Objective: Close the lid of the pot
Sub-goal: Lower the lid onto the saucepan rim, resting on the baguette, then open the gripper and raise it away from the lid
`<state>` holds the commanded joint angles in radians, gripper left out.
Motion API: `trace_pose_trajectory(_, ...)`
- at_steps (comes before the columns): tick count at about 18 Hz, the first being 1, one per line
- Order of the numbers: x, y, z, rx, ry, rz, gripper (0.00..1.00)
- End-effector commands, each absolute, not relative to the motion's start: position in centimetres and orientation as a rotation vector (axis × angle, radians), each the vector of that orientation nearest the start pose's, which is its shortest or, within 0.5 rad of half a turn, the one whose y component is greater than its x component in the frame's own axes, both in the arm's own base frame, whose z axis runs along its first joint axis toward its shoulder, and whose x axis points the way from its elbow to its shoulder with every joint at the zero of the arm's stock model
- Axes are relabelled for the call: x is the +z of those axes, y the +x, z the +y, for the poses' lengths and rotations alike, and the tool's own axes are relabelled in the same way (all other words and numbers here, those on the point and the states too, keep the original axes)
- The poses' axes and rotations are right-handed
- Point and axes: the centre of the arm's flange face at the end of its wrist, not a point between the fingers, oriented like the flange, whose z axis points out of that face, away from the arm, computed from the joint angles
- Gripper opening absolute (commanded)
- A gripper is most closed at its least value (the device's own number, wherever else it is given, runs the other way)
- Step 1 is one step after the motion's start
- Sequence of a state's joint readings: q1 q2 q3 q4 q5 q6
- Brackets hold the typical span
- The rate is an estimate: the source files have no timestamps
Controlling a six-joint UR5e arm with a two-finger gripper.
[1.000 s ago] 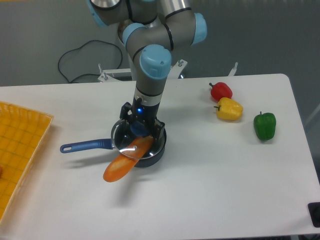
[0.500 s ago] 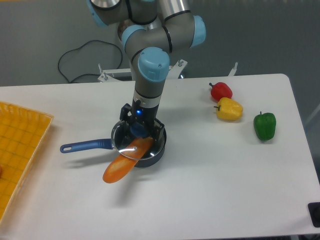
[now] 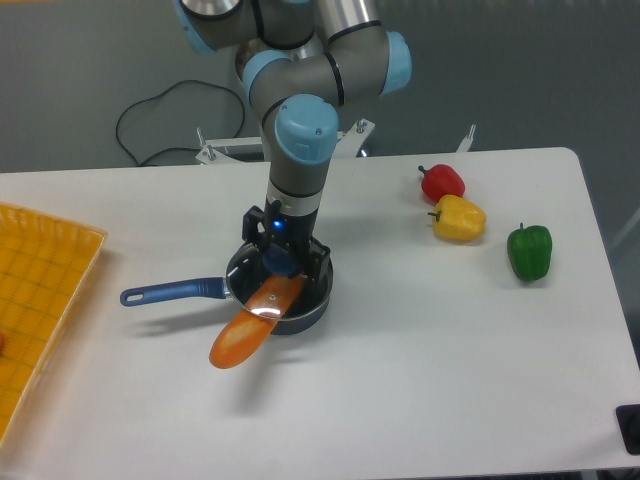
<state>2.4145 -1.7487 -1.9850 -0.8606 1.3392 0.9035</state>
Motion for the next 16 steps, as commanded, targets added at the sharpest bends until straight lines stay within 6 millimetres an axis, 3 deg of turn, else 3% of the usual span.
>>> trace_pose_trajectory(6, 28.0, -27.8, 45.7, -0.079, -2.883, 0.109, 0.75)
trace_pose_trajectory(10, 28.5, -28.0, 45.8, -0.070, -2.877, 0.119, 0.91)
trace_pose_trajectory(13, 28.8, -28.1, 45.9, -0.062, -2.872, 0.118, 0.98)
trace_pose_trajectory(16, 29.2, -28.2, 45.7, -0.055, -2.868, 0.115, 0.99)
